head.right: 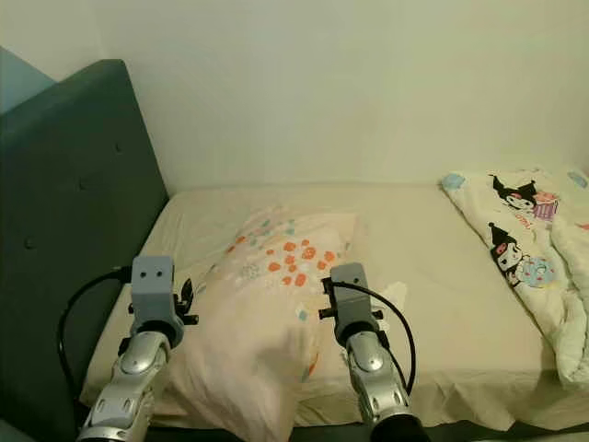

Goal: Clean up the room

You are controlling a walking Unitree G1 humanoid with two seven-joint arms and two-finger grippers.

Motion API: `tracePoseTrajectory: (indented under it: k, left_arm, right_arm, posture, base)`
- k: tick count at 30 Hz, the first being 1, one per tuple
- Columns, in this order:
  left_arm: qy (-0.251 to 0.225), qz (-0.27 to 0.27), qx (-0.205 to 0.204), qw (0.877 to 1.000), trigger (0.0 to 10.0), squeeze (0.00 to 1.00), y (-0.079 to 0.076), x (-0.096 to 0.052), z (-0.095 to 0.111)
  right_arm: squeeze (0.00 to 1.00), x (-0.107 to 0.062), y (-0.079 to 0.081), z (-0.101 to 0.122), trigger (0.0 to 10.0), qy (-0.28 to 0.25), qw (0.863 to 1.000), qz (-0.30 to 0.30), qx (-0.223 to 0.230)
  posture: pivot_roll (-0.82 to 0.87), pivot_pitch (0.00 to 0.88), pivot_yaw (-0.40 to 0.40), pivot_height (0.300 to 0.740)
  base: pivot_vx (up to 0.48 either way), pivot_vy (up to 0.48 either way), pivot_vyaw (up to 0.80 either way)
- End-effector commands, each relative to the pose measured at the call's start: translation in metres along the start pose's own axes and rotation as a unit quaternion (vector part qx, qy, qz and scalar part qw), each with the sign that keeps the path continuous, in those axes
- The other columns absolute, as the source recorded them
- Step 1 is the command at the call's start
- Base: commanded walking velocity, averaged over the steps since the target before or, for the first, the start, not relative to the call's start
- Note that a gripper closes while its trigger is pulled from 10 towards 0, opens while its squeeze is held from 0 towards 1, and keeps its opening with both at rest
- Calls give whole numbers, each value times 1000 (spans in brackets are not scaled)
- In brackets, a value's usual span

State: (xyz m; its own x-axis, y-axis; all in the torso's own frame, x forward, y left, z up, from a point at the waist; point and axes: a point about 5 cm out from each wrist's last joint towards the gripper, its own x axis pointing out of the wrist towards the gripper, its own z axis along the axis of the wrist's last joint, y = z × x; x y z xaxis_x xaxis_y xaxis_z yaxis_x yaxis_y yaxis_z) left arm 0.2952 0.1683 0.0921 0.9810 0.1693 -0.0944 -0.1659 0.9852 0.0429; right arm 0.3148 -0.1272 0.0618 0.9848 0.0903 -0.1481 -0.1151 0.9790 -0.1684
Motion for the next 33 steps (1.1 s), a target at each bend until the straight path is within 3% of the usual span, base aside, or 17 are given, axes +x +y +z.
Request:
tracePoseTrajectory:
  k: [1, 9, 13, 19, 33]
  left_arm:
    - [6, -1, 6, 1000, 10000, 0, 0, -1, -4]
    - [2, -5, 5, 1000, 10000, 0, -1, -2, -3]
    - [3, -4, 4, 1000, 10000, 0, -1, -2, -3]
    - [4, -6, 3, 1000, 10000, 0, -1, -3, -3]
    - [-10, -24, 9, 1000, 10000, 0, -6, -5, -2]
  right_arm:
    - [0, -1, 0, -4, 10000, 12, 1000, 0, -5]
    - [0, -1, 4, -3, 10000, 9, 999, 16, -41]
    - [0, -1, 2, -3, 10000, 8, 1000, 2, -4]
    - [0, -2, 0, -4, 10000, 10, 1000, -1, -12]
    - [0, -3, 0, -6, 10000, 12, 1000, -2, -9]
  posture:
    - [-10, 11, -10, 740]
    - [-10, 12, -10, 740]
    - [-8, 18, -12, 740]
    - [-9, 22, -13, 740]
    - [-9, 26, -12, 740]
  base:
    - [0, 0, 0]
    - [292, 0, 200]
    - [362, 0, 400]
    - [349, 0, 0]
    - [0, 0, 0]
